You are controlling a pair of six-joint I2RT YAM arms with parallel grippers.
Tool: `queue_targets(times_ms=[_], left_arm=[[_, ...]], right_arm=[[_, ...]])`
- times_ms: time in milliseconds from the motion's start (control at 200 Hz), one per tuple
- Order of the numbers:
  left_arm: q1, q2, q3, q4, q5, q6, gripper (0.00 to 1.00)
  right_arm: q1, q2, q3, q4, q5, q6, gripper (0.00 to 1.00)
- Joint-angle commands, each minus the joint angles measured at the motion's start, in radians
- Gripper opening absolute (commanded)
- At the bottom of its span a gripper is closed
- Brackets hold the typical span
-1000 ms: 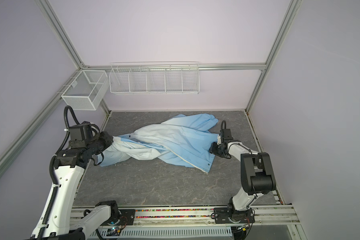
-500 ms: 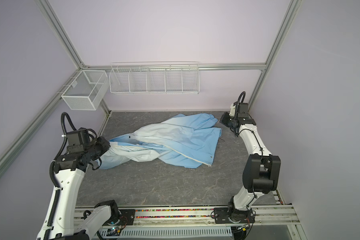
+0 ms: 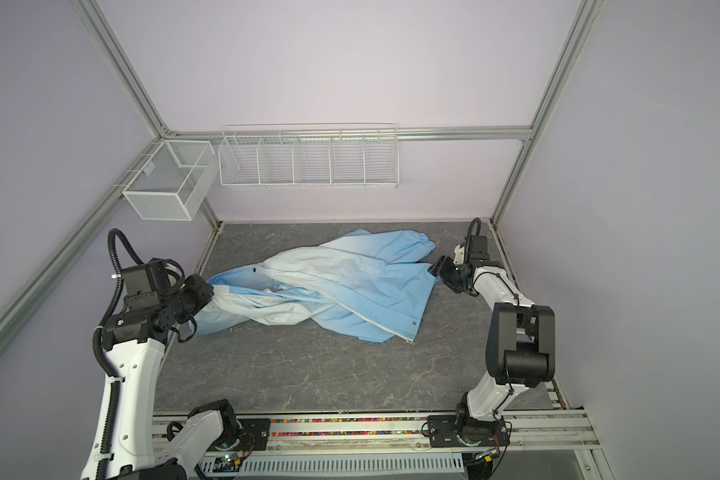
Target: Zip up the jacket
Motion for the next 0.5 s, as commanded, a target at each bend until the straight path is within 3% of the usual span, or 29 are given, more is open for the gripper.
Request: queue_targets(times_ms=[0, 140, 335, 415, 495], left_arm=[[0.007, 0.003, 0.012, 0.004, 0.024, 0.020, 0.00], [0.007, 0.003, 0.009, 0.012, 0.031, 0.013, 0.00], [0.007, 0.007, 0.009, 0.012, 0.041, 0.013, 0.00], [0.007, 0.008, 0.009, 0.014, 0.047, 0.012, 0.00], [0.007, 0.008, 0.008, 0.015, 0.049, 0.009, 0.00]], right_arm=[[0.002, -0.117, -0.113, 0.035, -0.033, -0.043, 0.77], [0.043, -0.178, -0.297, 0.108, -0.094, -0.033, 0.80], [0.154, -0.153, -0.426, 0.251, -0.132, 0.023, 0.79], [0.183, -0.144, -0.454, 0.297, -0.141, 0.050, 0.75], [0.200, -0.136, -0.468, 0.342, -0.150, 0.076, 0.60]])
